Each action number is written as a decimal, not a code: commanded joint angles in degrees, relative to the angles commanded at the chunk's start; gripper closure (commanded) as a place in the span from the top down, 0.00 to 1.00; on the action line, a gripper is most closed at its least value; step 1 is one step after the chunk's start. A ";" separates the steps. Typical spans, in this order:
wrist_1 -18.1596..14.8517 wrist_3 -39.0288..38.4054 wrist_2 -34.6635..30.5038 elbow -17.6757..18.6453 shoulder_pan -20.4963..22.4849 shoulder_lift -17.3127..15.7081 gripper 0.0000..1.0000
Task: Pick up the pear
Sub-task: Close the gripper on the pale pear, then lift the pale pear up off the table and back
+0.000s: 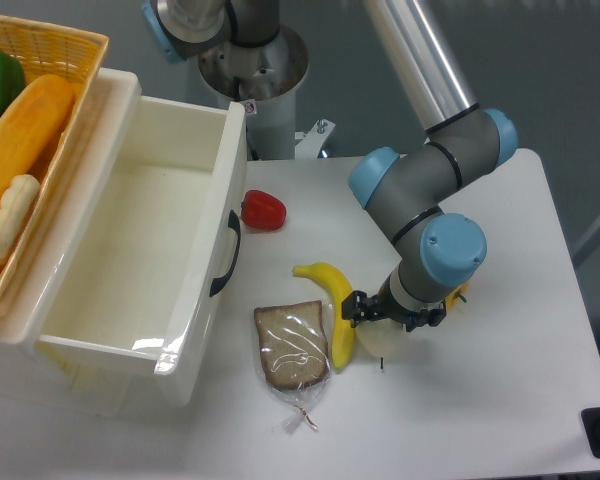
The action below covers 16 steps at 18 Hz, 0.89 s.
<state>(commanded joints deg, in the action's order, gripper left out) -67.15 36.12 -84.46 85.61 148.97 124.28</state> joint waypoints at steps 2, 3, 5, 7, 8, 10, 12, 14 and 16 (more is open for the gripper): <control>0.00 0.09 0.00 -0.26 0.00 0.09 0.85; 0.00 0.00 0.00 -0.35 0.00 0.09 0.78; 0.00 0.18 0.09 -0.35 0.00 0.09 0.61; 0.09 0.61 0.09 -0.62 0.00 0.09 0.43; 0.09 1.40 0.09 -0.70 0.00 0.00 0.34; 0.09 2.81 0.09 -0.70 0.00 -0.09 0.27; 0.09 2.99 0.09 -0.79 0.00 -0.35 0.24; 0.09 3.16 0.09 -1.58 0.17 -0.44 0.24; 0.00 3.08 0.09 -2.81 0.35 -0.79 0.16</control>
<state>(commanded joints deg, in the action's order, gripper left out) -67.15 39.20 -84.38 82.80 149.33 123.49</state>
